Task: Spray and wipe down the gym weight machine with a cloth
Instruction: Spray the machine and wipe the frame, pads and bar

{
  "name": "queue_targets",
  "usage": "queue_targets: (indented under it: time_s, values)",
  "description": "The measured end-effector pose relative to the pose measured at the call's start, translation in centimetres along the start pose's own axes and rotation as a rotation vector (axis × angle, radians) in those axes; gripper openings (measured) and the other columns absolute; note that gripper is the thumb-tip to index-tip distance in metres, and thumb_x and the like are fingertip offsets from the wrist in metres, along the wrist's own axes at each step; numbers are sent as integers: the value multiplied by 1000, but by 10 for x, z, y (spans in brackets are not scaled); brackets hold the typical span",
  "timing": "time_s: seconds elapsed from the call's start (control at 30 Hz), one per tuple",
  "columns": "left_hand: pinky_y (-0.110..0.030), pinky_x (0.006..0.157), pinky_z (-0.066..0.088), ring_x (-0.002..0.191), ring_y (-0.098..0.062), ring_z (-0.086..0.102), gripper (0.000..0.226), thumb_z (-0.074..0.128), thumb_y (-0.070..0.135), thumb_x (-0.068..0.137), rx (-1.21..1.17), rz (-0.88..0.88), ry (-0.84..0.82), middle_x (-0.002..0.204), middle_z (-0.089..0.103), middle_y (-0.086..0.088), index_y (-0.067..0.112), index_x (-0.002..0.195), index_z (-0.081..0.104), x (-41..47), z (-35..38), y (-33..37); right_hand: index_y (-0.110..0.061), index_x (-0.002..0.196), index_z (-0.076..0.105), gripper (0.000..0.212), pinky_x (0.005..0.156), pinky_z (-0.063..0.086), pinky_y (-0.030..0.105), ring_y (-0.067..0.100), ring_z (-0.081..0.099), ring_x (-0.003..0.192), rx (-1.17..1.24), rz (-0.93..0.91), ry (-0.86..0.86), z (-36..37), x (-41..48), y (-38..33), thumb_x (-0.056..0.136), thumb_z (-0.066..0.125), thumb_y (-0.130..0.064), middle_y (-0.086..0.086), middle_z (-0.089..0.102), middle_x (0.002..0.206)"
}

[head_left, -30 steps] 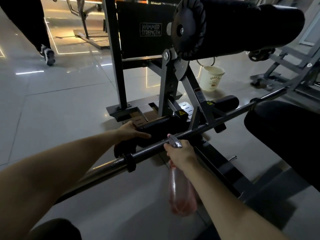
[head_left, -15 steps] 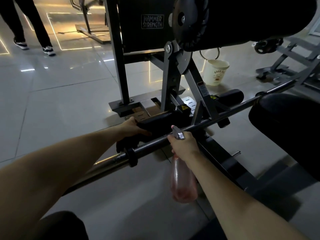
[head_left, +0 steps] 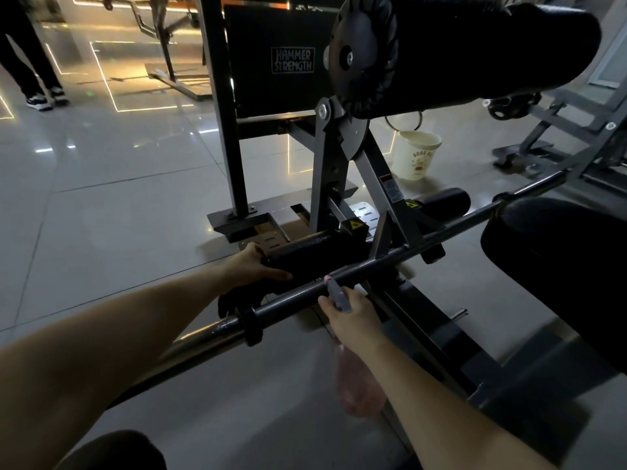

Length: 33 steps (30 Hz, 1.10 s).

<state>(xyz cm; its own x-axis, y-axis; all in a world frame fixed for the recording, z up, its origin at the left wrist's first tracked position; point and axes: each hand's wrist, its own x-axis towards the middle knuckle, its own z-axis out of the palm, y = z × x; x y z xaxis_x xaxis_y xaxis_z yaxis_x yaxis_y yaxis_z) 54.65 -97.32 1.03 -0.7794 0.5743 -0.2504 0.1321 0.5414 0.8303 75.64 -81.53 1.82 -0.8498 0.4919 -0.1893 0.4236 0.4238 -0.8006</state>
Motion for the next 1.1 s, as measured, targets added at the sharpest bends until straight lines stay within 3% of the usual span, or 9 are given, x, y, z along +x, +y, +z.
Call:
queue_targets:
  time_s: [0.1,0.27,0.43,0.53,0.7,0.8,0.87,0.97,1.1]
  values:
    - [-18,63,48,83,-7,63,55,89,33,76,34,-40,69,98,63,5,16,116,56,-1,3,-1,-21,93,66,27,83,54,36,13,64,84,-44,-30,12,4,2,-2,96,61,-47,-6,64,87]
    - [-26,52,55,60,-17,72,49,80,45,83,-308,-271,-80,77,76,-7,3,110,73,-1,-5,-1,-24,84,66,28,89,55,43,19,66,85,-84,-54,74,10,6,-9,94,59,-49,-5,64,82]
    - [-28,74,60,98,-19,71,87,99,50,56,-39,-81,11,111,69,-2,16,125,56,7,1,-15,-24,94,65,27,92,51,43,18,63,91,-120,-83,18,13,1,-4,96,58,-50,-4,64,89]
    - [-12,61,51,85,-6,65,59,91,33,73,-8,-46,41,104,65,2,12,118,60,0,2,-5,-21,100,71,35,92,52,42,18,65,89,-180,-104,114,12,6,-12,98,53,-51,-5,65,84]
    - [-23,43,50,46,-15,65,42,67,45,95,-396,-311,-157,62,68,-6,3,93,68,-12,-12,11,-24,81,64,28,90,54,45,16,66,81,-40,-37,101,11,13,-9,94,59,-48,-4,63,75]
    - [-27,51,55,61,-23,72,58,71,55,88,-397,-286,-142,79,75,-12,0,108,72,-5,-6,9,-23,89,64,23,91,54,41,14,65,81,-32,0,94,9,14,-6,94,63,-46,-8,62,79]
    - [-25,55,57,67,-20,75,47,81,45,83,-294,-157,-42,88,78,-13,3,105,75,-6,0,7,-20,94,65,27,84,54,35,15,64,79,-73,8,116,4,17,-10,94,62,-46,-6,63,80]
    - [-17,53,55,60,-7,73,24,85,26,81,-212,-81,16,76,77,-2,14,92,68,-5,4,4,-18,88,61,23,76,52,32,20,64,78,27,22,150,-1,21,-18,92,64,-41,-2,61,78]
    - [-23,52,56,60,-12,73,43,85,43,79,-235,-185,15,70,77,0,7,99,73,-2,-1,2,-20,73,55,21,80,53,38,21,61,76,79,31,106,4,19,-11,91,66,-25,-1,58,74]
